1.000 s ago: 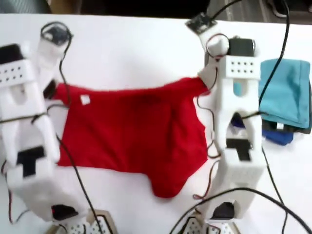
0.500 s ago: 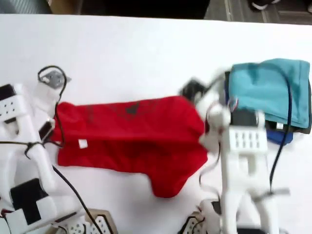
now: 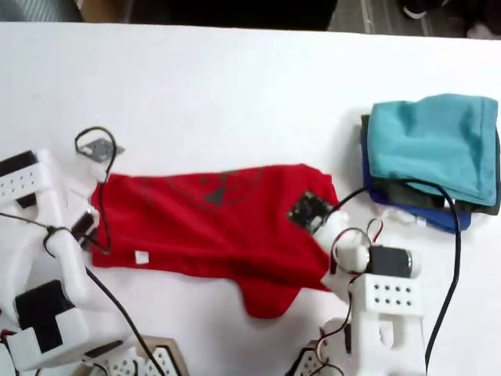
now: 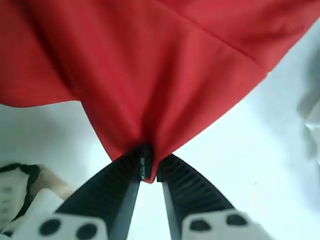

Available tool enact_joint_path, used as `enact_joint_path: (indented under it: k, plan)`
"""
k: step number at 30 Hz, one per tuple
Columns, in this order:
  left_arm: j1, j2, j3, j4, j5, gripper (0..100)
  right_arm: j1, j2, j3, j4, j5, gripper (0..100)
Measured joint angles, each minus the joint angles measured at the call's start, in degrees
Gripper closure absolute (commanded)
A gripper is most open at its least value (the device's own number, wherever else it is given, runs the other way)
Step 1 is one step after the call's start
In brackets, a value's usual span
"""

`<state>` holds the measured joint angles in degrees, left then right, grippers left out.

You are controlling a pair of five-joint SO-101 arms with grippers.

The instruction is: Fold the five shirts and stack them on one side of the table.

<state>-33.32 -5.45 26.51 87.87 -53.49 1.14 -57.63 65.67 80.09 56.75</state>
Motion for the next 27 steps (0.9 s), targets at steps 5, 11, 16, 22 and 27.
enact_joint_path:
  k: [5, 11, 16, 22, 27]
  plan:
    - [0.0, 0.1, 0.0, 0.7, 0.0, 97, 2.4, -0.6, 0.4, 2.9, 4.1, 97.7]
    - [0.0, 0.4, 0.7, 1.9, -0.3, 97, 3.4, -0.7, 2.3, 2.2, 6.2, 97.5]
    - [0.0, 0.4, 2.6, 1.9, -2.6, 97, 3.4, -0.7, 3.3, 0.3, 6.3, 97.4]
    - [0.0, 0.4, 2.7, 1.8, -2.7, 97, 3.4, -0.7, 3.3, -0.1, 6.3, 97.4]
    - [0.0, 0.4, 3.2, 1.0, -2.7, 97, 3.4, -0.7, 3.4, -0.1, 6.3, 97.4]
